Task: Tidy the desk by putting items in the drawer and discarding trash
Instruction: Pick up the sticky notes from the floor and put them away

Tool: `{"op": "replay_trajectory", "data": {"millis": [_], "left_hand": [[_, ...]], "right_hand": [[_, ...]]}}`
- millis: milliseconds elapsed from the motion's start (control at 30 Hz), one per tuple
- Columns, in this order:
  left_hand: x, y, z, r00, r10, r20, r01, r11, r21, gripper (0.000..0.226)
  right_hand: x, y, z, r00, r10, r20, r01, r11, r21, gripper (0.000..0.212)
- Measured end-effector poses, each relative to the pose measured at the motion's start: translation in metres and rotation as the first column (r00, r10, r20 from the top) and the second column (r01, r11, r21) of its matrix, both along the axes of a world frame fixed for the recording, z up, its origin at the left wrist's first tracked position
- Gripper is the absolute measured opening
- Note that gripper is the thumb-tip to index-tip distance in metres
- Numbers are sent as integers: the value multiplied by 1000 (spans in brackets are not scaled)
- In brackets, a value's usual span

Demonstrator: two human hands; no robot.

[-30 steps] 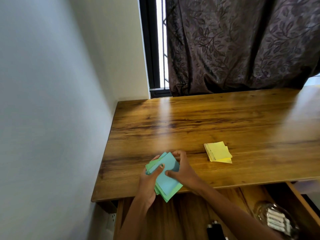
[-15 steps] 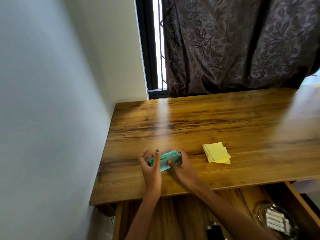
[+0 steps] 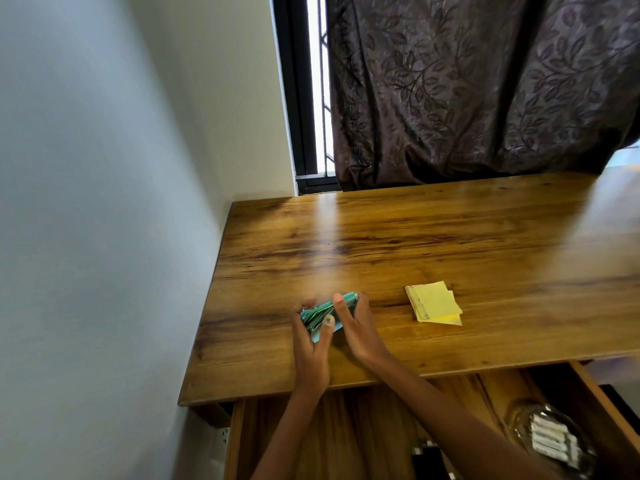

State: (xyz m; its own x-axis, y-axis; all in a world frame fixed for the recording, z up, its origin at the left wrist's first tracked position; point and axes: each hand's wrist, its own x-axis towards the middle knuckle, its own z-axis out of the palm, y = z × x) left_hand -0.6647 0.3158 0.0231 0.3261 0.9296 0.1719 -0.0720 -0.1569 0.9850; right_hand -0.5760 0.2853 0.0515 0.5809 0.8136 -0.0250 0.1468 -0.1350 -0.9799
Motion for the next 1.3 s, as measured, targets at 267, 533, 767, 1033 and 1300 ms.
{"op": "replay_trajectory", "data": {"millis": [267, 533, 767, 1033, 1300], "left_hand": [[-25, 10, -4, 957, 72, -282, -66, 997, 32, 26], [-70, -13, 13, 988, 24, -152, -61, 968, -244, 29], [-123, -26, 2, 943, -66, -327, -16, 970, -241, 28], [-165, -44, -19, 793, 266, -549, -139, 955, 261, 23], [-171, -57, -57, 682, 261, -683, -74, 954, 291, 45]], "right_hand": [[1, -12, 2, 983, 182, 28, -181, 982, -44, 32], [-11, -41, -9, 952, 304, -39, -307, 944, -123, 39], [-22, -63, -25, 865, 502, 8, -476, 825, -304, 36], [-54, -59, -45, 667, 745, -11, -601, 529, -600, 37], [-103, -51, -94, 561, 813, 154, -567, 513, -645, 51]]}}
